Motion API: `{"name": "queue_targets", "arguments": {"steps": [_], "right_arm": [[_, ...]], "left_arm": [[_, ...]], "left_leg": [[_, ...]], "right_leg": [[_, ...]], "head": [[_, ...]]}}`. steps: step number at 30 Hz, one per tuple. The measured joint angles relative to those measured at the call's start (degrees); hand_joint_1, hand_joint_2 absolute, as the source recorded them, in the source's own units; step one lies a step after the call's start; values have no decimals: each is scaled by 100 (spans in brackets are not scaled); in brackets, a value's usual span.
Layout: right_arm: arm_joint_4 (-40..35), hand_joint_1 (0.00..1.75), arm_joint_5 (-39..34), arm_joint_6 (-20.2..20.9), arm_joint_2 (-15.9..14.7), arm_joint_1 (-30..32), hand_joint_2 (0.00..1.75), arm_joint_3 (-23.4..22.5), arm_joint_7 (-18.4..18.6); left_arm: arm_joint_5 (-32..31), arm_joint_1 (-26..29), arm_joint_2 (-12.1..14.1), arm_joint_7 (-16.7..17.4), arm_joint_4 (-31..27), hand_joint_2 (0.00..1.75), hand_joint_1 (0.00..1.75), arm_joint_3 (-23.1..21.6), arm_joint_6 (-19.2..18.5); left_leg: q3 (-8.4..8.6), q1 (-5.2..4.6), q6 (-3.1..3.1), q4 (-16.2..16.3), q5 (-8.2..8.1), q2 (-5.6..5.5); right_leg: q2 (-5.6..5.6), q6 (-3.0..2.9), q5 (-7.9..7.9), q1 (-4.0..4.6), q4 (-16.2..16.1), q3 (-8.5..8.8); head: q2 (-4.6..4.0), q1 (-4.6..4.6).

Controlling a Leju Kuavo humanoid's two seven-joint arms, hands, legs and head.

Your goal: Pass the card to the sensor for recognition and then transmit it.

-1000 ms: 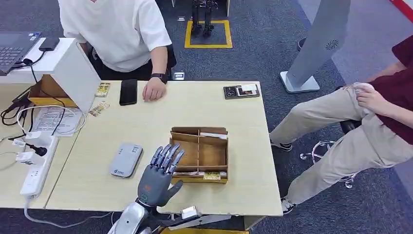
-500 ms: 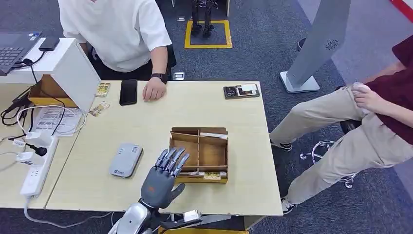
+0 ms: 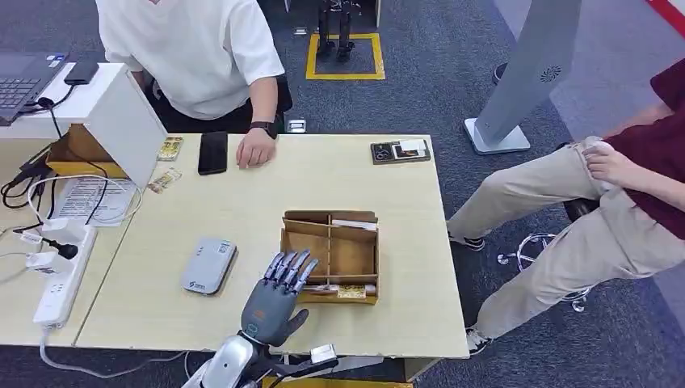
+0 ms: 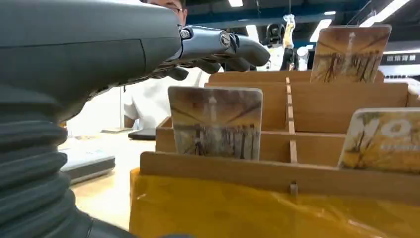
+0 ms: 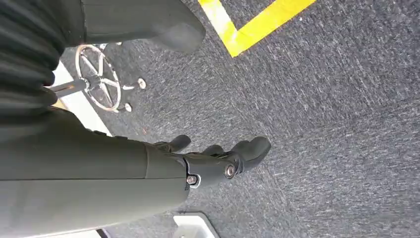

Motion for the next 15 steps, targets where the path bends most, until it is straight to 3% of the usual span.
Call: {"name": "queue_targets", "arguments": {"steps": [8, 15], "right_arm": [[0, 0, -2, 0, 0, 1, 175, 0, 0], [0, 0, 0, -7, 0, 1, 175, 0, 0]], "left_arm": [[177, -39, 83, 100, 57, 175, 175, -194, 22], [142, -47, 90, -70, -66, 175, 175, -221, 46]], "left_leg": [[0, 0, 0, 0, 0, 0], [0, 0, 0, 0, 0, -1]], "right_leg": [[0, 0, 0, 0, 0, 1], [-1, 0, 0, 0, 0, 3]], "head": [[0, 0], [0, 0]]}}
